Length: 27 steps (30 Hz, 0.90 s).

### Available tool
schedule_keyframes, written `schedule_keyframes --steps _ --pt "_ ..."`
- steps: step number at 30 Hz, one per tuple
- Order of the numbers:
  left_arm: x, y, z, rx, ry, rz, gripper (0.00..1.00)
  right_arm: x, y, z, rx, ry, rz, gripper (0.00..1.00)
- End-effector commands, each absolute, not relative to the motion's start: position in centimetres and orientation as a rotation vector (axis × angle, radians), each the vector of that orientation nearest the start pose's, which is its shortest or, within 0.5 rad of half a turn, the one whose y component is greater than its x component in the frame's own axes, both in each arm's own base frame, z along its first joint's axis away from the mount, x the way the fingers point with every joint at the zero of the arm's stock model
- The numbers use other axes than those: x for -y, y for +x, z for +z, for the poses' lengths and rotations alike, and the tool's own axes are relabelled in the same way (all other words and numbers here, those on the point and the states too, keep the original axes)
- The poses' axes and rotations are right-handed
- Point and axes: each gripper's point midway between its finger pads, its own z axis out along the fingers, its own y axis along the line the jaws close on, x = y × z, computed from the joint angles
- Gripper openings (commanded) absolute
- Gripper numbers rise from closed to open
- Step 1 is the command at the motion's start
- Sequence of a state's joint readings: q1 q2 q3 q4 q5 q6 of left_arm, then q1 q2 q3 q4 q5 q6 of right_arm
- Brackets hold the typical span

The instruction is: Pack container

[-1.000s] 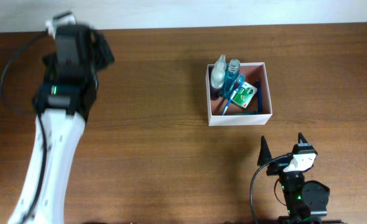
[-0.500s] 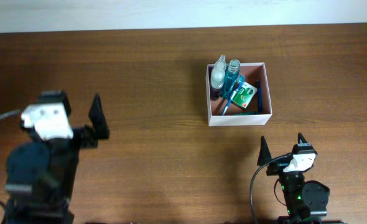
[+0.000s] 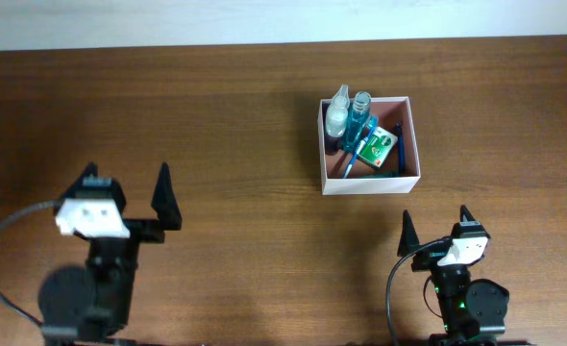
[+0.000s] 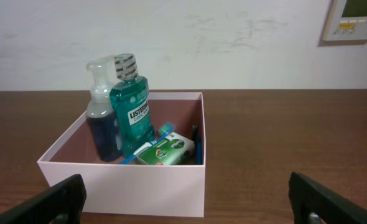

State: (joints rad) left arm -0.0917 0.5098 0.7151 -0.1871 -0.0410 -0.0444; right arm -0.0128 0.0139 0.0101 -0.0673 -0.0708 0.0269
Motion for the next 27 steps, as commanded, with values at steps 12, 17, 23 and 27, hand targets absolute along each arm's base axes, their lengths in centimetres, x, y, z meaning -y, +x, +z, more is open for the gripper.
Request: schedule_keyframes --steps 12,17,23,27 --pt "2.2 23.0 31.5 -1.273 0.067 -0.107 0.99 -0.9 24.6 15.7 -1.642 -0.018 0.069 0.99" --pt "3.0 22.8 30.4 -1.237 0.178 -0.067 0.99 -0.9 24.6 15.7 -1.642 -0.018 0.069 0.99" --pt "4.2 22.9 28.0 -1.227 0.312 -0.019 0.99 -0.9 24.6 15.7 -1.642 -0.018 0.069 0.99" --pt "4.0 23.2 26.4 -1.253 0.298 -0.012 1.0 -0.9 24.6 15.7 -1.642 -0.018 0.069 0.99"
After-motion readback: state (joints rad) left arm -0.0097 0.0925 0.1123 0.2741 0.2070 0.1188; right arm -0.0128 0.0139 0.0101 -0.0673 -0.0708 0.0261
